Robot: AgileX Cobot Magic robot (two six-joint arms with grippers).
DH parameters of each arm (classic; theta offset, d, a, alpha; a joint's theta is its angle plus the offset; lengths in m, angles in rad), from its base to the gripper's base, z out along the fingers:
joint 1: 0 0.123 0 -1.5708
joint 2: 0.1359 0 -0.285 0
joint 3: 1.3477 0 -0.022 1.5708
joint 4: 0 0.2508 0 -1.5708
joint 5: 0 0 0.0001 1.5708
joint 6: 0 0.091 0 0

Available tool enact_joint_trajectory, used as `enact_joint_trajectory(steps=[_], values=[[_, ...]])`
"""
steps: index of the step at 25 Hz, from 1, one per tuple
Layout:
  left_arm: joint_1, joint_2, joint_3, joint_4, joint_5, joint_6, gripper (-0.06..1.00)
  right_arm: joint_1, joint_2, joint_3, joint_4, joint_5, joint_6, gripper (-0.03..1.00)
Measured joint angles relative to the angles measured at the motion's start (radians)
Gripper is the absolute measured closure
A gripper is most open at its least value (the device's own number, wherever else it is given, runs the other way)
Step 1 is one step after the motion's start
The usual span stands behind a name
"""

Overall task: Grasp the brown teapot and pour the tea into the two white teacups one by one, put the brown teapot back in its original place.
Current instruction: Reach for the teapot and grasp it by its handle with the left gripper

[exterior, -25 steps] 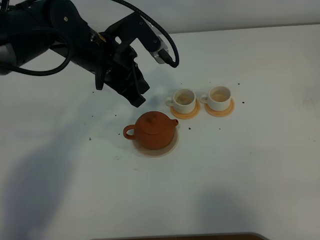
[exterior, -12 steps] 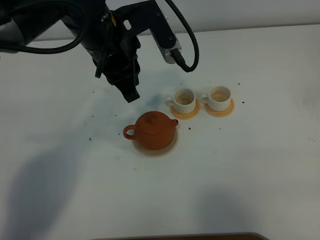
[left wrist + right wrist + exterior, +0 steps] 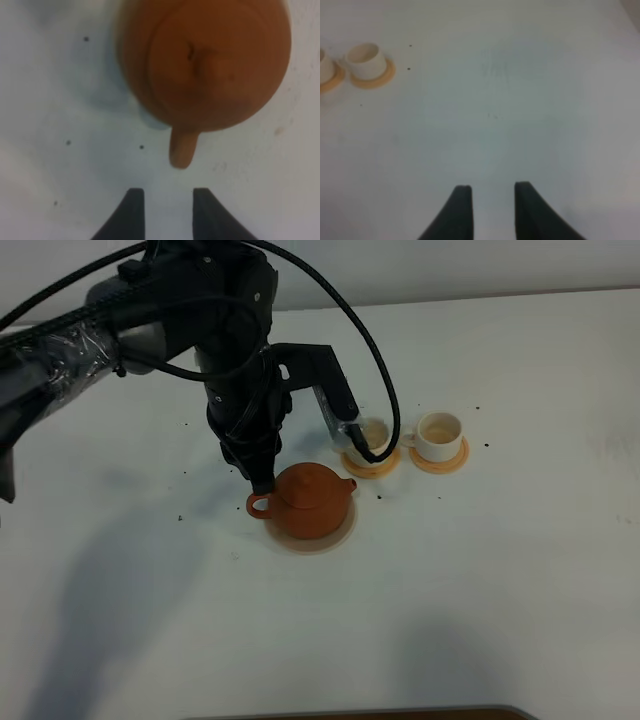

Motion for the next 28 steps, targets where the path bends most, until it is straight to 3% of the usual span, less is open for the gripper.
enact_joint_trajectory(steps=[8,23,28], values=[[-0.002,0.013,0.000,-0.050,0.009,-0.009,0.67,0.000,0.000,0.000,0.001,0.000,0.000,0.73],[-0.002,0.071,-0.001,-0.047,0.009,0.046,0.67,0.000,-0.001,0.000,0.005,0.000,0.001,0.73],[-0.002,0.071,-0.001,-0.047,0.009,0.046,0.62,0.000,-0.001,0.000,0.006,0.000,0.001,0.73]])
